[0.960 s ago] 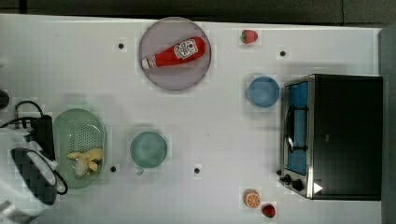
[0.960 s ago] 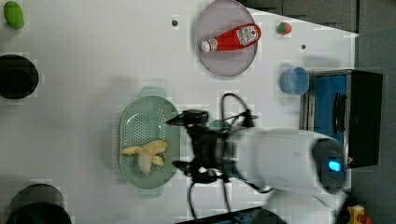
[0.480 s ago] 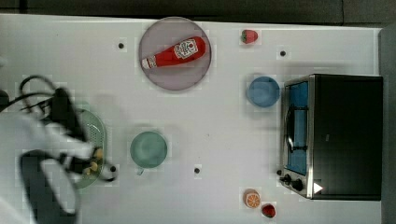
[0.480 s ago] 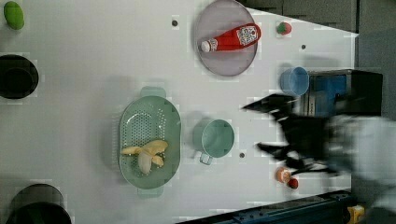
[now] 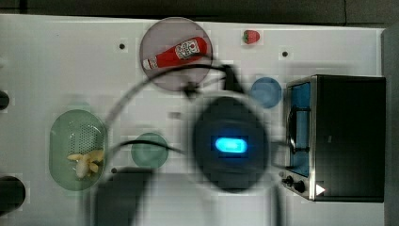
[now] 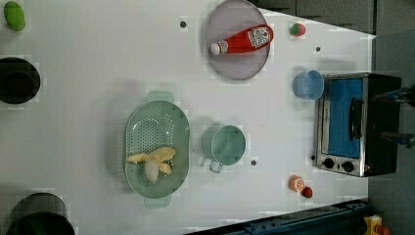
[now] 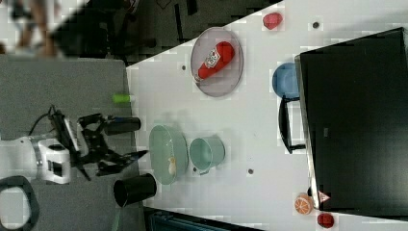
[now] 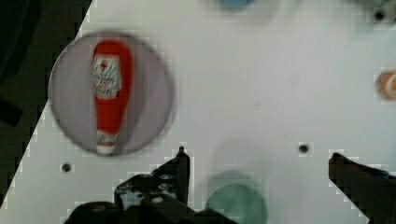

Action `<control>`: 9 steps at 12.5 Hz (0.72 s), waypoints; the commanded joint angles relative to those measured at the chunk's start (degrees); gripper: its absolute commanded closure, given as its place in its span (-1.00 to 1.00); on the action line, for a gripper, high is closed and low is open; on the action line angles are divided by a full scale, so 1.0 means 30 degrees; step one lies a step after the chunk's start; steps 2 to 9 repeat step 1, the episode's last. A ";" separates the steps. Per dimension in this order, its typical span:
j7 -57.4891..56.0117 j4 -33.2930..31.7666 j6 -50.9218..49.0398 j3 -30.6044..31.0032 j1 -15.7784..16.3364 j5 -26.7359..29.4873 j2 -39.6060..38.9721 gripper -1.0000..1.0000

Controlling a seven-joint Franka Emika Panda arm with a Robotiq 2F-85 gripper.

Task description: Pick Banana and place it in strainer.

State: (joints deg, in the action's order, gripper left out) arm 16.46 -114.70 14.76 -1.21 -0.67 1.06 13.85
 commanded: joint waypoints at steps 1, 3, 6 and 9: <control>-0.4698 -0.0142 -0.0204 -0.0873 0.0169 0.0173 0.0465 -1.00; -0.4698 -0.0142 -0.0204 -0.0873 0.0169 0.0173 0.0465 -1.00; -0.4698 -0.0142 -0.0204 -0.0873 0.0169 0.0173 0.0465 -1.00; -0.4698 -0.0142 -0.0204 -0.0873 0.0169 0.0173 0.0465 -1.00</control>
